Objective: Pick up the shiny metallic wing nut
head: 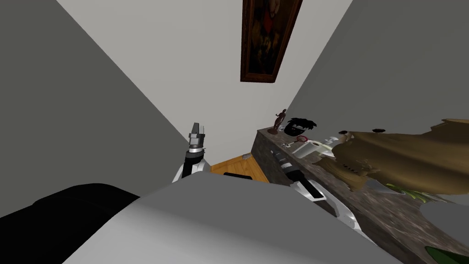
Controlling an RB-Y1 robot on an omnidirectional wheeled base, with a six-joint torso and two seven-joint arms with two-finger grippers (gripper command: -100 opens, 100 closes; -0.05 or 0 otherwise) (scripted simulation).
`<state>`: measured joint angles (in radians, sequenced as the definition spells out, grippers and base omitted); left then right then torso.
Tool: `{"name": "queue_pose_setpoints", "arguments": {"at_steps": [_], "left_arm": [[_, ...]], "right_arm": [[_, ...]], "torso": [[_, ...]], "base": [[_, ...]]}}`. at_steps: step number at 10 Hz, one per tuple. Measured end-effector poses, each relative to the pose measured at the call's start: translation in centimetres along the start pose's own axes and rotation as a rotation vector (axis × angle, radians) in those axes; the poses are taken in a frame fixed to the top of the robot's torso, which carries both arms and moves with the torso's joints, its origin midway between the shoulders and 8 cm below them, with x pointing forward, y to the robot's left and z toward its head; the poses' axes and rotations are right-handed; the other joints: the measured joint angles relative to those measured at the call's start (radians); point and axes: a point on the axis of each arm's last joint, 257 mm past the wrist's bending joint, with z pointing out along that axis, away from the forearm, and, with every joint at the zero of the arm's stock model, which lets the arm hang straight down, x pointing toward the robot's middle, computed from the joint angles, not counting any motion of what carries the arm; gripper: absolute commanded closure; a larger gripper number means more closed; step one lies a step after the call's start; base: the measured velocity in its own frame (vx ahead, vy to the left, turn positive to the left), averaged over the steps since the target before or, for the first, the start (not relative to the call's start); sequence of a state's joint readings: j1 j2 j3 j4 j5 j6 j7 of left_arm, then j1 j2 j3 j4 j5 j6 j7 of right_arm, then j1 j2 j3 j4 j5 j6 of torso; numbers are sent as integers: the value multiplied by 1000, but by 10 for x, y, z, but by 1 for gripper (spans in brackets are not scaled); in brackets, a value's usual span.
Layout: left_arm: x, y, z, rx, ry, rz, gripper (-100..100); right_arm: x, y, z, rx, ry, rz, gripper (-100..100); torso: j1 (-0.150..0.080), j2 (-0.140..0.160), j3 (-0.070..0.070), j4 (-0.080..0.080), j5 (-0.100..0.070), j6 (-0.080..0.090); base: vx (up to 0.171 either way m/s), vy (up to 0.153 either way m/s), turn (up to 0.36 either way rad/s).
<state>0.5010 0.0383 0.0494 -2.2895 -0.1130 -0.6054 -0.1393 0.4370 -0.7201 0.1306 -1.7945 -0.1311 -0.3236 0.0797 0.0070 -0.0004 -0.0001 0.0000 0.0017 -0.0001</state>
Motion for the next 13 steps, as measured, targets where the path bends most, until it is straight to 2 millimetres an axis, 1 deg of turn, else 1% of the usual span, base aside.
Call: {"name": "queue_pose_setpoints", "arguments": {"at_steps": [1, 2, 5, 6, 9, 10, 11, 13], "left_arm": [[0, 0, 0, 0, 0, 0, 0], [0, 0, 0, 0, 0, 0, 0], [0, 0, 0, 0, 0, 0, 0], [0, 0, 0, 0, 0, 0, 0], [0, 0, 0, 0, 0, 0, 0], [0, 0, 0, 0, 0, 0, 0], [0, 0, 0, 0, 0, 0, 0], [0, 0, 0, 0, 0, 0, 0]], "right_arm": [[-3, -10, 0, 27, 14, -28, -100], [-3, -23, -5, 67, 33, -61, -100], [-13, -57, -12, 154, 71, -139, -100], [-16, -70, -18, 189, 87, -173, -100], [-30, -100, -33, 274, 121, -252, -100], [-36, -116, -39, 311, 136, -287, -100], [-45, -133, -53, 362, 155, -330, -100], [-62, -154, -66, 428, 179, -397, -100]], "torso": [[-2, 0, 0, 0, 0, 0], [-3, -1, -1, 0, 0, 0], [-5, -1, -1, 0, -1, 0], [-4, -1, -1, 0, -1, 0], [-5, -1, -1, 0, -1, 0], [-5, -2, -1, 0, -1, 0], [-4, -2, -1, 0, -1, 0], [-5, -3, -1, -1, -1, 0]], "base": [[26, 67, 36], [21, 48, 24], [21, 51, 38], [27, 49, 28], [32, 45, 45], [47, 66, 88], [42, 49, 18], [63, 40, 58]]}}
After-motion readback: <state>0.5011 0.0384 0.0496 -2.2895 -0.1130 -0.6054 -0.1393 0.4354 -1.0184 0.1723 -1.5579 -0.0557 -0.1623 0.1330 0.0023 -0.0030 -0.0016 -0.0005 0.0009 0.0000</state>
